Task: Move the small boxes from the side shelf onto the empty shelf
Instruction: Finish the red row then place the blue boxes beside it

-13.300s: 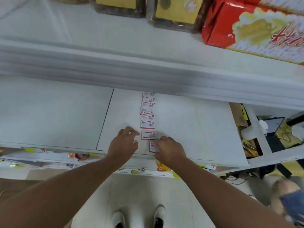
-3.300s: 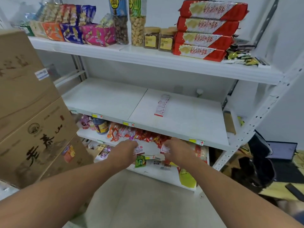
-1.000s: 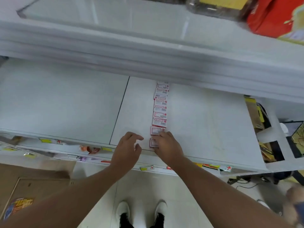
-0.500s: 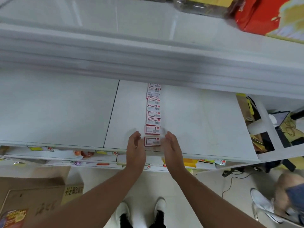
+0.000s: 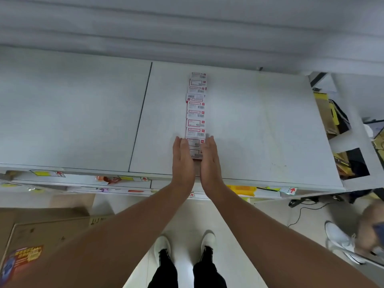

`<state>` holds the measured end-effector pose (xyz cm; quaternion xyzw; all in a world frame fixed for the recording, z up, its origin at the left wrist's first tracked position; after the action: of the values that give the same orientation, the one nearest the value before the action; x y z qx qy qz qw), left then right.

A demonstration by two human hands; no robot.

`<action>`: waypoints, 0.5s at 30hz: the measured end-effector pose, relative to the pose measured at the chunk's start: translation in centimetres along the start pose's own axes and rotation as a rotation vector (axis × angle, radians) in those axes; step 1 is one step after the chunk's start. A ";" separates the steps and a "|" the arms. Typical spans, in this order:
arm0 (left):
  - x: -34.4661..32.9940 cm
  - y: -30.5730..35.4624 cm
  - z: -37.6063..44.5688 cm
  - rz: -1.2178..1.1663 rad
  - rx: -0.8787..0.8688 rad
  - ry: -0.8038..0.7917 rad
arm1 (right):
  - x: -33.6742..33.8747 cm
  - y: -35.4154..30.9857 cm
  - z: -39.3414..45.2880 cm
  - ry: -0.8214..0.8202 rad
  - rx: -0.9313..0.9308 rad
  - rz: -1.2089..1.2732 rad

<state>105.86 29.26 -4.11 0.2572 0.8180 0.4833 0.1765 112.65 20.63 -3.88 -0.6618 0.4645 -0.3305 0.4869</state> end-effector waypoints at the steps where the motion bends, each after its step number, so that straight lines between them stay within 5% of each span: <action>1: 0.1 -0.2 0.4 0.012 0.001 0.004 | -0.1 0.1 0.2 -0.004 -0.002 -0.004; 15: 2.0 1.2 1.4 0.271 -0.059 -0.049 | 1.6 -0.5 0.9 0.003 -0.027 -0.127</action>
<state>105.29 31.92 -3.76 0.3717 0.7567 0.5201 0.1372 114.15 19.48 -3.72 -0.6960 0.4267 -0.3556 0.4551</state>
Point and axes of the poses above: each hand's wrist, its own z-axis towards the middle knuckle, its own x-axis out of the back of the hand, y = z × x, the point moved 10 cm from there along z, towards the middle knuckle, and after that the axes turned 3 degrees about y, right-handed, at the moved point
